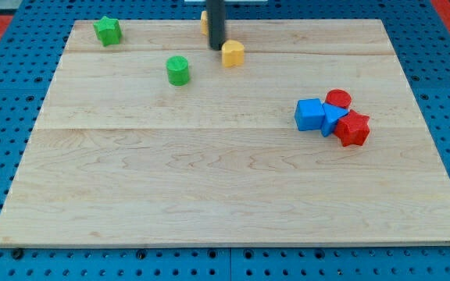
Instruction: Slide the yellow hexagon closer to the yellow heart
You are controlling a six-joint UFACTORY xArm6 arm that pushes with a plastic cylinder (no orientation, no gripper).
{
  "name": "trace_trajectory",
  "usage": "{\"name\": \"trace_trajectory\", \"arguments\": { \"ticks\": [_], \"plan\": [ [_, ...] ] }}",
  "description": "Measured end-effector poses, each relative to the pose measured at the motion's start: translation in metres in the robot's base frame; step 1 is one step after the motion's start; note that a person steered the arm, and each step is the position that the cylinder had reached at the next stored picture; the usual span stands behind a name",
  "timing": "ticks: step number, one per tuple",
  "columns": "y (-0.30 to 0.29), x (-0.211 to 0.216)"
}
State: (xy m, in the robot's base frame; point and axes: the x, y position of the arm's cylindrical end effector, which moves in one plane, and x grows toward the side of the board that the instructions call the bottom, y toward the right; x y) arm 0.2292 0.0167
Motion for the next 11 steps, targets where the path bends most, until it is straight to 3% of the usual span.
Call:
{"name": "trace_trajectory", "arguments": {
  "ticks": [1,2,3,4,5,6,7,8,10,11],
  "plan": [
    [0.026,-0.036],
    [-0.006,-0.035],
    [-0.081,-0.014],
    [-0.126,0.073],
    [-0.146,0.046],
    [-0.162,-0.014],
    [-0.178,-0.038],
    [-0.151,-0.038],
    [0.063,-0.021],
    [0.020,0.019]
  ]
}}
